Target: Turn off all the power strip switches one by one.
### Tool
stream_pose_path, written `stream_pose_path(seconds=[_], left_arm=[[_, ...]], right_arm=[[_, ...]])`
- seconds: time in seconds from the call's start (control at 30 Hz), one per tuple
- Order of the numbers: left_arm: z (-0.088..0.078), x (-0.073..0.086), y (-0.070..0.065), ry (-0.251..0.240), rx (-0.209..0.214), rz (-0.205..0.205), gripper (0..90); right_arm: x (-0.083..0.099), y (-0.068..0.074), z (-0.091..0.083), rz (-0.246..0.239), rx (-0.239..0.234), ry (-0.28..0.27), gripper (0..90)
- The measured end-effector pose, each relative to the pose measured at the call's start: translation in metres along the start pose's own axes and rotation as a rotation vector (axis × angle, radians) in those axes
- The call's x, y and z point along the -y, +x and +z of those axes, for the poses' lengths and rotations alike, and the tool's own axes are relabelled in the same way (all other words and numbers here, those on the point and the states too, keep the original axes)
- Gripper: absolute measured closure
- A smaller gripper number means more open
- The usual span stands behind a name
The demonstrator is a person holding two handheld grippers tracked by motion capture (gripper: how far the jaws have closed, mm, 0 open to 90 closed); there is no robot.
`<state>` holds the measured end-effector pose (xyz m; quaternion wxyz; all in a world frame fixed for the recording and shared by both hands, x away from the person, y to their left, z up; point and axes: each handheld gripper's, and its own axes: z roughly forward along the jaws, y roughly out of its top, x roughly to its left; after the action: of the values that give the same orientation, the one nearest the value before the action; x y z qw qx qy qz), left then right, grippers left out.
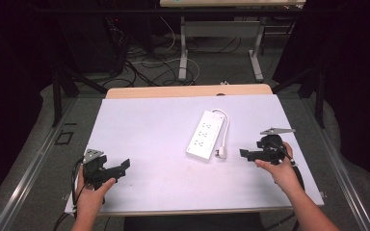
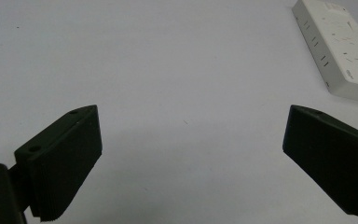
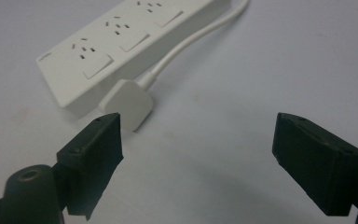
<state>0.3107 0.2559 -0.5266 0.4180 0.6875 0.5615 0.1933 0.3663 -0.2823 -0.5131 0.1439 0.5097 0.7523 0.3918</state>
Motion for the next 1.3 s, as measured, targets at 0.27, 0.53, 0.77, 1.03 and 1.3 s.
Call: stream_pose_path(seconds=[0.27,0.53,0.77,1.03,1.3], left_arm=[[-0.001,0.000,0.006,0.002,-0.015,-0.018,5.0],[-0.001,0.001,0.012,0.005,-0.026,-0.030,5.0],[0.000,0.002,0.014,0.001,-0.027,-0.039,5.0],[0.000,0.003,0.015,0.002,-0.031,-0.043,5.0],[0.001,0.004,0.016,0.005,-0.032,-0.046,5.0]], right_arm=[[0.018,-0.023,-0.011,0.054,0.082,-0.039,7.2],[0.034,-0.035,-0.013,0.057,0.136,-0.036,1.8],[0.044,-0.041,-0.013,0.069,0.167,-0.041,1.8],[0.051,-0.047,-0.014,0.103,0.183,-0.003,1.8],[0.056,-0.051,-0.015,0.132,0.192,0.013,1.8]])
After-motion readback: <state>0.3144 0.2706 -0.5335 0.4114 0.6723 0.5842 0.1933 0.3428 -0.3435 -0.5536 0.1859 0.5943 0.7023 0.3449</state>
